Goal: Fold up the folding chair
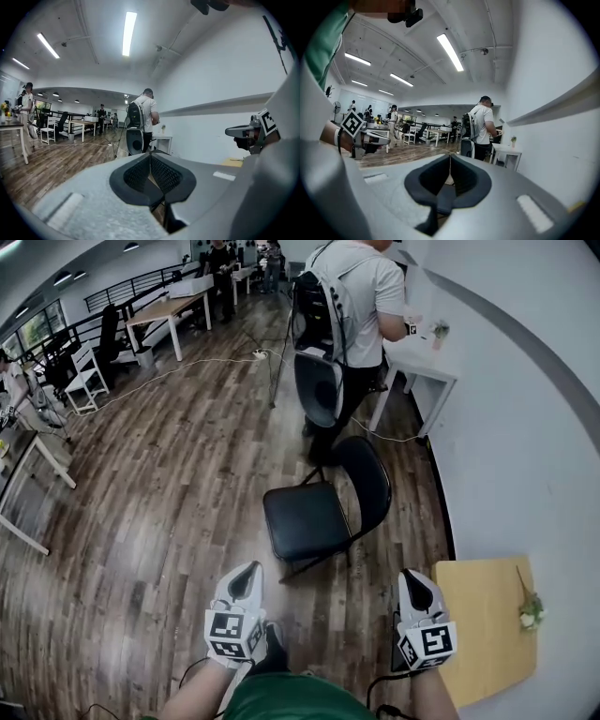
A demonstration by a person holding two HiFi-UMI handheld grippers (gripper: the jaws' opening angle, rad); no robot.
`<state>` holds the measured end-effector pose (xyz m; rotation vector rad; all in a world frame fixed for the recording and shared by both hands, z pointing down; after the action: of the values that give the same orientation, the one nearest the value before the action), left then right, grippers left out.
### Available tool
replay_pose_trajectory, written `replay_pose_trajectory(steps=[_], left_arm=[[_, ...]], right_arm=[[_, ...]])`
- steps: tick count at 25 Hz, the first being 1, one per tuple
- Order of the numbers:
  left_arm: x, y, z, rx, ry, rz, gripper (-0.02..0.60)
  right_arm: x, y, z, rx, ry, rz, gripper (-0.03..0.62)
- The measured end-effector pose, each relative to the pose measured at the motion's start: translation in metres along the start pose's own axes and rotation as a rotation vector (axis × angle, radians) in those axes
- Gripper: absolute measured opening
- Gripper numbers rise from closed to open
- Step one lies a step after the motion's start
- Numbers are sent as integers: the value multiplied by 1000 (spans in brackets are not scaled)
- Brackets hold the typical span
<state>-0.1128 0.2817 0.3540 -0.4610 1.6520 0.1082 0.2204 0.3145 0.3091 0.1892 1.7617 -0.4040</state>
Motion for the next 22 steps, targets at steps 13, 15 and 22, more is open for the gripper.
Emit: replay_pose_trajectory(steps=[13,15,22], left_arm=[[16,-111,-104,-45,32,-30,15],[11,-122,-115,-42,35,-49,15],[-12,-159,-136,-16,75,-135,15]], right_arm=[[21,-120,7,-100,10,-85,6],[20,-131,10,-110,1,-98,6],[-8,-164,33,-114,-54,-168,6]])
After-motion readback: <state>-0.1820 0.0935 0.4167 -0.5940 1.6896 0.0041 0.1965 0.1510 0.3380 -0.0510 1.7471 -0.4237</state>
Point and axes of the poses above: the fingertips, and each gripper's own axes: y backward along the fingers, z to its right, x out of its top, the point moved 6 cm from there along y, backward along the fingers, and after that the axes turned 3 degrees about y, right-handed, at the moved point
